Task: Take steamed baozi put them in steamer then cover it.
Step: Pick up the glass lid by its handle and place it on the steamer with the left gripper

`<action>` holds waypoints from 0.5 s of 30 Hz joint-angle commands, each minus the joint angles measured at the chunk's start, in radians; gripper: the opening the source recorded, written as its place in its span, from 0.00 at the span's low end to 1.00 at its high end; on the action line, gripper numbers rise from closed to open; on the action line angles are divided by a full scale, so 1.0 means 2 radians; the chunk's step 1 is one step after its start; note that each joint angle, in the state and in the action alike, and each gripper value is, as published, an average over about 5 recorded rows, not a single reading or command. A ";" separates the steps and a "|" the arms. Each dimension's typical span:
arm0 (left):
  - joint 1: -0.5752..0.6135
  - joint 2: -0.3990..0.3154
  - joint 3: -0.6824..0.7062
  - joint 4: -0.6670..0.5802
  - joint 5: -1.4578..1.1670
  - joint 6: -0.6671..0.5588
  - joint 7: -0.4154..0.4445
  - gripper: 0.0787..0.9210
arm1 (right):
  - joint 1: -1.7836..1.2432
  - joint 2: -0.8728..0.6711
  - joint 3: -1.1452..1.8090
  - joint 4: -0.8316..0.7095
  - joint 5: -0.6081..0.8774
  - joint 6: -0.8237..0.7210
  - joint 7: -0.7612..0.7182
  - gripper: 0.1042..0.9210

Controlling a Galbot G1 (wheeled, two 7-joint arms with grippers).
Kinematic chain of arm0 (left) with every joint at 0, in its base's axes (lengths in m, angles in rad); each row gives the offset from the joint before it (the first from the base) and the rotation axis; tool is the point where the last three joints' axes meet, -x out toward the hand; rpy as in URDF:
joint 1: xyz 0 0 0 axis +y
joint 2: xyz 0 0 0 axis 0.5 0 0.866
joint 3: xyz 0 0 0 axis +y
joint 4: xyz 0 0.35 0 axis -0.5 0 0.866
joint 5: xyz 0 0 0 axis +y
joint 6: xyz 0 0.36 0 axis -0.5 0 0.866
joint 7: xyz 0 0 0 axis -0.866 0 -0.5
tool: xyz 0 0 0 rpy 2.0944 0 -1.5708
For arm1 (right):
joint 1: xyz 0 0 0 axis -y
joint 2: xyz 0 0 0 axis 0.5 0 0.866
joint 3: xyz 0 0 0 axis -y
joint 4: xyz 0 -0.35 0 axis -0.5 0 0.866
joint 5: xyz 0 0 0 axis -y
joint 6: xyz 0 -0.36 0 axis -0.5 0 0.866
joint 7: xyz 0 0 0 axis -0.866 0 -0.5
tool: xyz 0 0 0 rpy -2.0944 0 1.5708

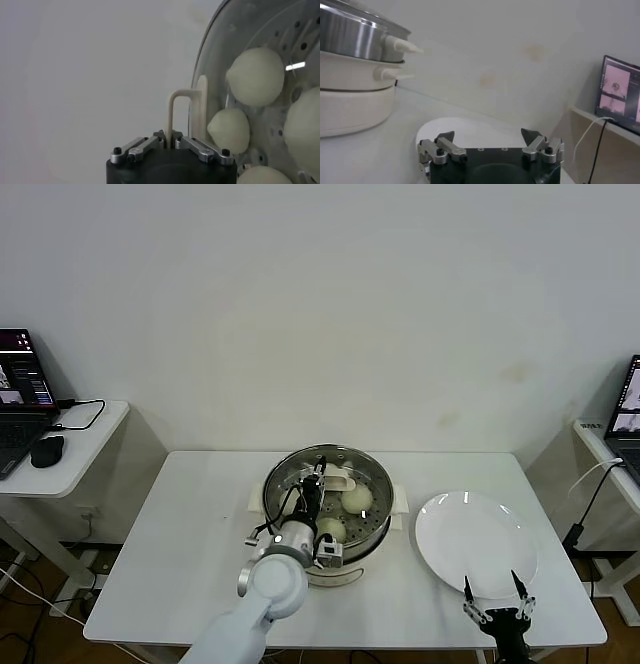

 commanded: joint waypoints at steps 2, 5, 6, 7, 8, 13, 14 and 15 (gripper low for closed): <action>0.005 -0.003 -0.004 -0.002 0.008 -0.008 -0.001 0.09 | 0.000 0.000 -0.001 -0.001 -0.001 0.000 0.000 0.88; 0.008 -0.004 -0.006 -0.009 0.006 -0.007 -0.002 0.11 | 0.001 0.000 -0.001 -0.001 -0.001 0.000 0.000 0.88; 0.010 -0.003 -0.006 -0.012 0.005 -0.007 -0.003 0.13 | 0.001 0.000 -0.002 -0.001 -0.001 0.000 0.000 0.88; 0.012 -0.003 -0.006 -0.017 0.004 -0.007 -0.004 0.15 | 0.001 0.000 -0.002 -0.001 -0.001 0.000 0.000 0.88; 0.015 -0.002 -0.006 -0.021 0.002 -0.007 -0.004 0.18 | 0.001 0.000 -0.002 -0.001 -0.001 0.000 0.001 0.88; 0.038 0.007 -0.006 -0.050 -0.007 -0.007 -0.009 0.36 | 0.000 0.000 -0.002 -0.001 -0.002 0.001 0.001 0.88; 0.044 0.009 -0.007 -0.058 -0.010 -0.008 -0.011 0.39 | 0.000 0.000 -0.002 -0.001 -0.003 0.001 0.001 0.88; 0.052 0.012 -0.008 -0.066 -0.013 -0.009 -0.013 0.43 | 0.000 0.000 -0.003 -0.001 -0.003 0.001 0.001 0.88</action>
